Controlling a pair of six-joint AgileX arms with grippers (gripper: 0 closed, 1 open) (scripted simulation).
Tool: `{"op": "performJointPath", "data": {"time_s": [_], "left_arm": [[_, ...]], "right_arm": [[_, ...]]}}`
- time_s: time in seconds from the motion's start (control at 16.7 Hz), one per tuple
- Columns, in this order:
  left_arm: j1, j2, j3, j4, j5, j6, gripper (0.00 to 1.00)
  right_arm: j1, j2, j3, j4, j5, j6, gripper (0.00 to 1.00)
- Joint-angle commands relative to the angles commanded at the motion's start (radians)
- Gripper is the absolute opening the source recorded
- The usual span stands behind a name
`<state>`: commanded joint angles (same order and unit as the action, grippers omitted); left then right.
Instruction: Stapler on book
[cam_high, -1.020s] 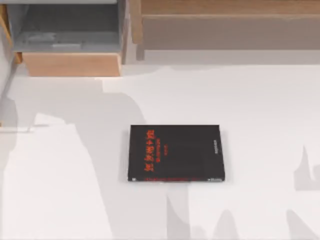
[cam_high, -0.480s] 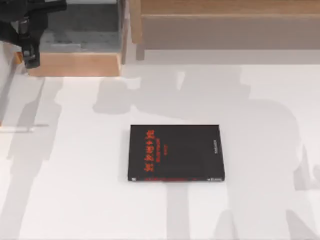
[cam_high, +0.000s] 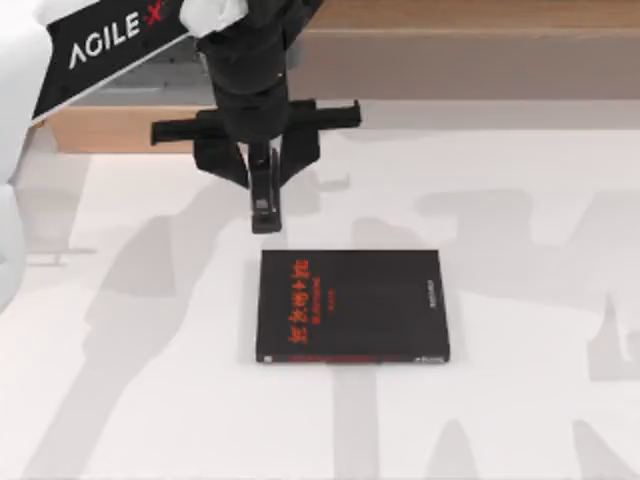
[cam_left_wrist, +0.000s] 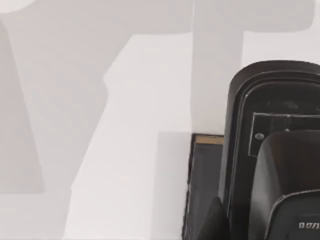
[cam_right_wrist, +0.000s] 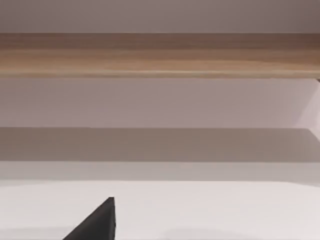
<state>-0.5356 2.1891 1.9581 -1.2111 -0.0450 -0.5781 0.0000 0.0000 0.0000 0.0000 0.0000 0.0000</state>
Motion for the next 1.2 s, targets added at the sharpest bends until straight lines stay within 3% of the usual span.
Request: {"op": "performJointPath", "data": {"time_s": [0.42, 1.2], "left_arm": [[-0.230, 0.023, -0.087, 0.050, -0.027, -0.164, 0.00], [-0.238, 0.038, -0.135, 0.111, -0.028, -0.169, 0.00]], "right_arm": [[0.000, 0.000, 0.000, 0.000, 0.000, 0.000, 1.00], [0.000, 0.000, 0.000, 0.000, 0.000, 0.000, 1.00]]}}
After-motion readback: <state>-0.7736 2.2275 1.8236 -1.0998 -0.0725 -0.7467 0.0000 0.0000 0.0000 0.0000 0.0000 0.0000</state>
